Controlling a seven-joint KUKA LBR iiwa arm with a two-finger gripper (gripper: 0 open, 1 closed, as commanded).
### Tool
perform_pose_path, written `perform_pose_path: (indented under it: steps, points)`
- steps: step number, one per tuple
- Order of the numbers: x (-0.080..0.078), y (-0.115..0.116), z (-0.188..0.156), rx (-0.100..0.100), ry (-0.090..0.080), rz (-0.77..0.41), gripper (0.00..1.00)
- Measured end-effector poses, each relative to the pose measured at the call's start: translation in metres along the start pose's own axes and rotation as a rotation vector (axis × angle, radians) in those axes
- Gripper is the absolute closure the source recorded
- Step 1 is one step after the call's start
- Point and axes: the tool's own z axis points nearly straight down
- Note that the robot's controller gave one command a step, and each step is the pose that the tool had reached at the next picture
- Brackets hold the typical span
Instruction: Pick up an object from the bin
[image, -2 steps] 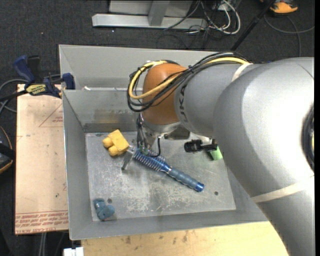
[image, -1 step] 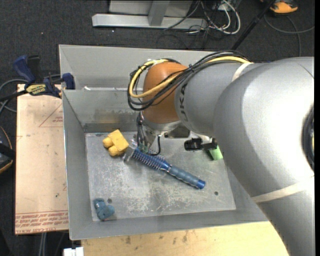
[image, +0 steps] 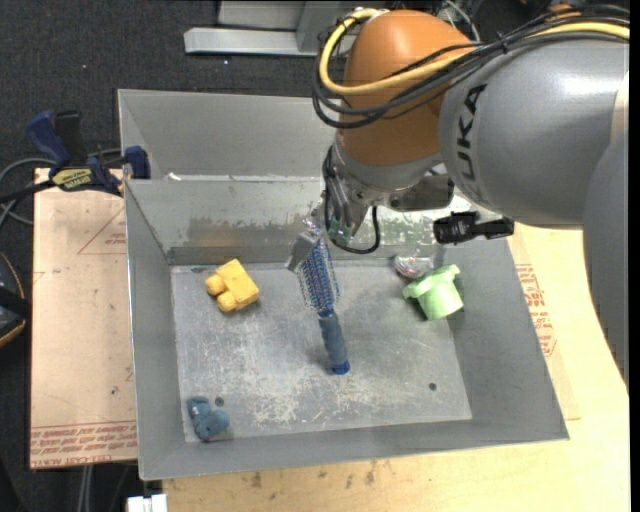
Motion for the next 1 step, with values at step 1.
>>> perform_pose_path:
  steps: [1]
  points:
    - [0.029,0.038,-0.0224,0.004,0.005,-0.141,1.0]
